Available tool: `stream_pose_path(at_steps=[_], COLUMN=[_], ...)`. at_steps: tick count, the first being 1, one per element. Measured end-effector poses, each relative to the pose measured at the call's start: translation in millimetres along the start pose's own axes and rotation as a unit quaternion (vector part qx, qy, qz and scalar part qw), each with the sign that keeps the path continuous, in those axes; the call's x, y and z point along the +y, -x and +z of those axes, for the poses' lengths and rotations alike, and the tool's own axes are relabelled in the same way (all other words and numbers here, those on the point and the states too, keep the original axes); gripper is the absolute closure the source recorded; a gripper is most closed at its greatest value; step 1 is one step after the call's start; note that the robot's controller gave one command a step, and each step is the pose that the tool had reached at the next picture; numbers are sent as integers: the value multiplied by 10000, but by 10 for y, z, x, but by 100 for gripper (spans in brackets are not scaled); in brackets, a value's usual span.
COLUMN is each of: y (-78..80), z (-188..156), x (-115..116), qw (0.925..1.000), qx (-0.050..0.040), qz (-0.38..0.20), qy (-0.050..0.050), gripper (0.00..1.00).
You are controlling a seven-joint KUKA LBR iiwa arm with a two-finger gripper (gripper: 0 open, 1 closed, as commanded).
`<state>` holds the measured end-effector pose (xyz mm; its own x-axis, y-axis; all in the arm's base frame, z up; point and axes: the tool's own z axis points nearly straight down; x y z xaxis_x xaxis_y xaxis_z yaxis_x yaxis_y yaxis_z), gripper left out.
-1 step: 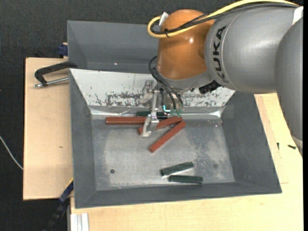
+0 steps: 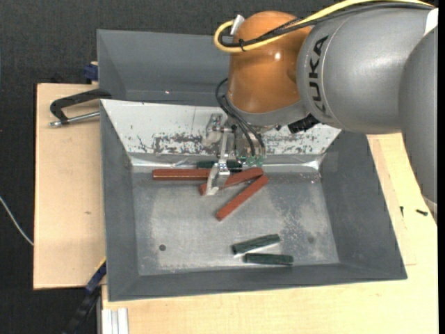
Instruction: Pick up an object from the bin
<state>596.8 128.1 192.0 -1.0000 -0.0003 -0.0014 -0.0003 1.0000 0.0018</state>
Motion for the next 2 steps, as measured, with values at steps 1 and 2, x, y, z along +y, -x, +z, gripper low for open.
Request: stream_pose_path(at_steps=[1, 2], y=[-180, -630], z=[524, 1188], x=[-410, -642], qw=[9998, 10000], qx=[-25, -11], qz=[-203, -93], qy=[4, -2], gripper=[0, 0])
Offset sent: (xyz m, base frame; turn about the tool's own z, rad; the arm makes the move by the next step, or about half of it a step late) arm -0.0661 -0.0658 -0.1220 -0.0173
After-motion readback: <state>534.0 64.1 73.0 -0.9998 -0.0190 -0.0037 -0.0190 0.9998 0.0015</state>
